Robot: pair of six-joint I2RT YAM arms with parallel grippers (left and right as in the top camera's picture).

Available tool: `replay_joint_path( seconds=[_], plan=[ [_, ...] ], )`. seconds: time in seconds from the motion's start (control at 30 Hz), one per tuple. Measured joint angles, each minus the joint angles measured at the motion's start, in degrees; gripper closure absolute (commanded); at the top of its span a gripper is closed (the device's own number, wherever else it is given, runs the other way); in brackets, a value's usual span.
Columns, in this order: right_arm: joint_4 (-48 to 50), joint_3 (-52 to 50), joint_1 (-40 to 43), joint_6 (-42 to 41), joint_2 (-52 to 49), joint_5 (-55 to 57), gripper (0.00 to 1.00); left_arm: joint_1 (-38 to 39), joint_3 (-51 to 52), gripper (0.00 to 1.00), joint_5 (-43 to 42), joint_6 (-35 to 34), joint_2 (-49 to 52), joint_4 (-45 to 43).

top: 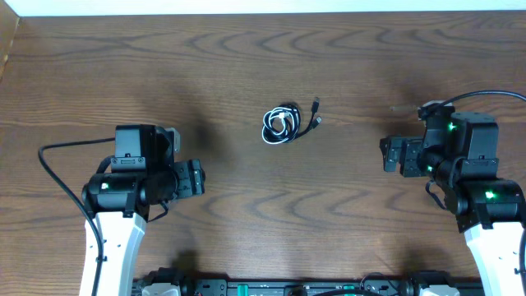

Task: Untangle cables
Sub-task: 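Move both grippers toward the black and white cable bundle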

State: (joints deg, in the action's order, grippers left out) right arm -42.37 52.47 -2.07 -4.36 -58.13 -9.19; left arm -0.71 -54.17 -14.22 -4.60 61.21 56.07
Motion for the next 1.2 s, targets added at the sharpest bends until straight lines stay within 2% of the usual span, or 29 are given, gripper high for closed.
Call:
replay_joint_path(
  seconds=[0.17,0.4,0.53,0.7,0.87,1.2],
  plan=[
    [0.42,0.0,-1.99,-0.04,0.0,-1.84,0.06,0.0,-0.13,0.2,-3.32,-0.42,0.07,-4.26],
    [-0.11,3.63,-8.9,0.07,-2.51,0.57,0.05,0.0,-7.87,0.19,-2.34,-1.38,3.04,-0.37],
    [-1.75,11.43,-13.0,0.24,-8.61,2.19,0.04,0.0,-14.36,0.2,-1.51,-1.42,6.14,2.23],
    [-0.24,18.12,-16.85,0.31,-16.85,2.84,0.03,0.0,-15.72,0.19,-0.85,-1.42,9.29,2.67],
    [4.76,18.69,-20.06,0.0,-24.98,3.17,0.04,0.9,-15.72,0.2,-0.46,-1.55,12.63,1.49],
    [13.55,18.71,-24.74,-2.91,-35.85,3.23,0.1,8.81,-15.72,0.2,2.84,-1.55,18.43,-3.37]
  ],
)
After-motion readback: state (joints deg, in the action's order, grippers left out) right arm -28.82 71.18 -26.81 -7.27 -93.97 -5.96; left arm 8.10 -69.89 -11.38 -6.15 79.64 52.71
